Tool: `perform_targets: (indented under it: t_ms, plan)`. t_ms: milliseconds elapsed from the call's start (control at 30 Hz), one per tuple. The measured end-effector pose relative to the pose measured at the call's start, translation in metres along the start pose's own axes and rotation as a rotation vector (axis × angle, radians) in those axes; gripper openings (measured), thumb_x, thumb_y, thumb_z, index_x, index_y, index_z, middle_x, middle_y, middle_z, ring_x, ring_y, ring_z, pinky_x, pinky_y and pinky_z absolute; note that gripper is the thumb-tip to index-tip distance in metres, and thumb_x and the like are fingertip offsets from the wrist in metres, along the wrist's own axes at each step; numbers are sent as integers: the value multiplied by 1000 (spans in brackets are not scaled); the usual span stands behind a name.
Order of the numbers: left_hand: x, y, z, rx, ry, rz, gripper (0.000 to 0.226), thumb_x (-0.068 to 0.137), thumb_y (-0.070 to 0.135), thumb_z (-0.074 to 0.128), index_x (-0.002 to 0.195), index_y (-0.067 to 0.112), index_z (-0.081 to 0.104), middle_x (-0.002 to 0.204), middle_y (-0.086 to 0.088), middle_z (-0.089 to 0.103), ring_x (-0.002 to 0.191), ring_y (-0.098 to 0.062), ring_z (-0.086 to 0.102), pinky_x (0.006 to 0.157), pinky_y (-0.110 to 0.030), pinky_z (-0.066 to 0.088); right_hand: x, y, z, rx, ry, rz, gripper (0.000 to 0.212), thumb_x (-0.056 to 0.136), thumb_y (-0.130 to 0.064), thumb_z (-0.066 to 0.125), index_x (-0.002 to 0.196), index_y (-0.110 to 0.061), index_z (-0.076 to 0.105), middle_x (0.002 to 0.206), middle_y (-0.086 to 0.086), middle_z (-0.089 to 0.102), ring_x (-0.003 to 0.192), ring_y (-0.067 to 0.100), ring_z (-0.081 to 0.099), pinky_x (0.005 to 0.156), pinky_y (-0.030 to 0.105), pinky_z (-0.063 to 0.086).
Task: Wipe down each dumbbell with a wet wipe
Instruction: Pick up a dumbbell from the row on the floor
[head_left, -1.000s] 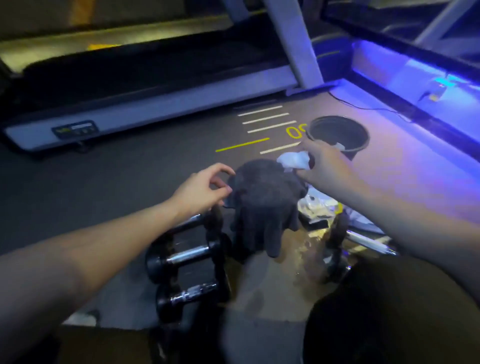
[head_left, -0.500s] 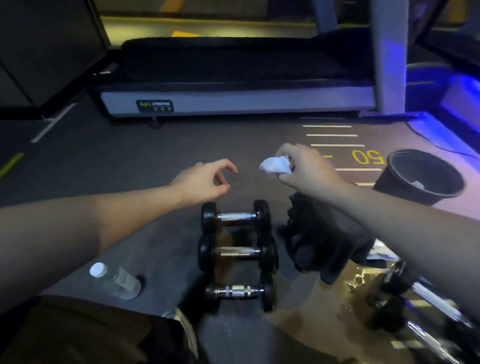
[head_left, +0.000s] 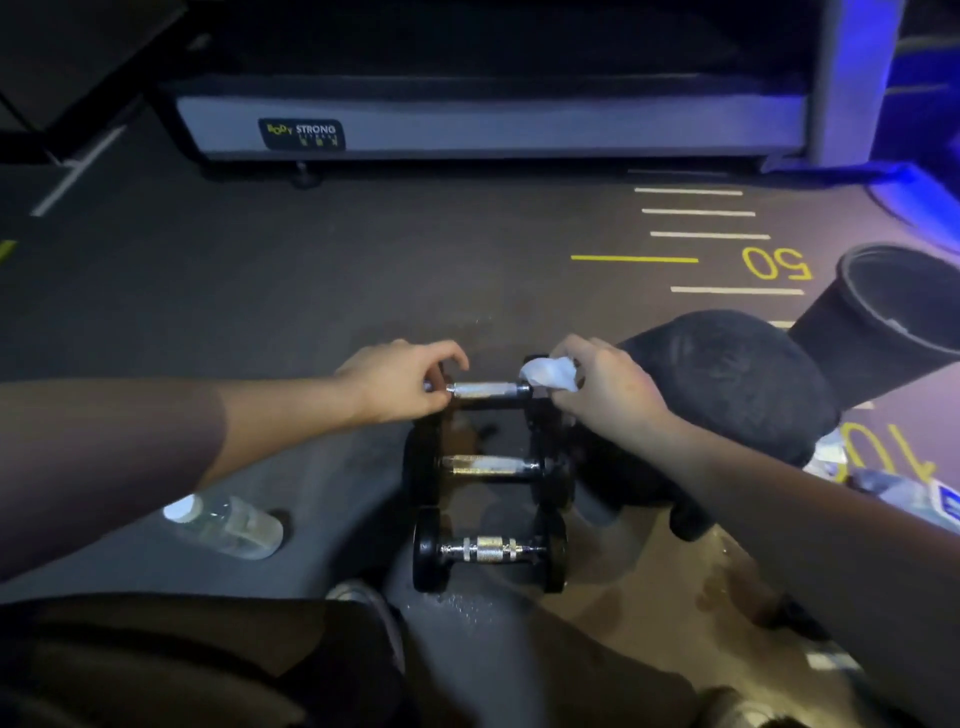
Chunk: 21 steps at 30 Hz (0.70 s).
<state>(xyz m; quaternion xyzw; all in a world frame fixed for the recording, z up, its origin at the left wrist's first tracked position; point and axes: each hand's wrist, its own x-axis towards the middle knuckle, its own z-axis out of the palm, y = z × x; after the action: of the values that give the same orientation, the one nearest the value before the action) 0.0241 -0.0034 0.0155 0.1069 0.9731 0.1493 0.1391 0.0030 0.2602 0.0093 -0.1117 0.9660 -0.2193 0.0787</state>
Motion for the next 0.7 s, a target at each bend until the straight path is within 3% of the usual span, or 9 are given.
perform_targets:
  t_ms: [233, 333, 500, 700]
  plan:
    - [-25, 8, 50, 11, -83, 45, 39, 90, 42, 61, 126, 48, 48, 109, 25, 67, 84, -1, 53, 82, -32, 51, -28, 11, 44, 61, -90, 22, 20, 80, -28, 63, 98, -32, 54, 97, -7, 53, 88, 18, 54, 70, 34, 39]
    - [-39, 6, 83, -12, -89, 6, 38, 90, 45, 61, 126, 47, 49, 111, 22, 66, 92, -6, 61, 79, -31, 49, -42, 15, 63, 81, -129, 70, 17, 81, -30, 58, 97, -31, 54, 97, -6, 52, 89, 20, 55, 72, 34, 40]
    - [-66, -5, 136, 59, -186, -57, 42, 93, 48, 56, 133, 45, 44, 106, 13, 70, 101, -14, 65, 79, -33, 48, -68, 30, 97, 55, -189, 144, 20, 85, -45, 54, 97, -30, 54, 99, -3, 53, 91, 26, 57, 79, 37, 44]
    - [-72, -18, 161, 105, -266, -84, 56, 91, 64, 49, 142, 46, 33, 110, 3, 70, 104, -21, 64, 73, -32, 46, -86, 49, 129, 11, -278, 185, 14, 90, -34, 49, 102, -29, 54, 105, 0, 50, 100, 34, 61, 81, 40, 45]
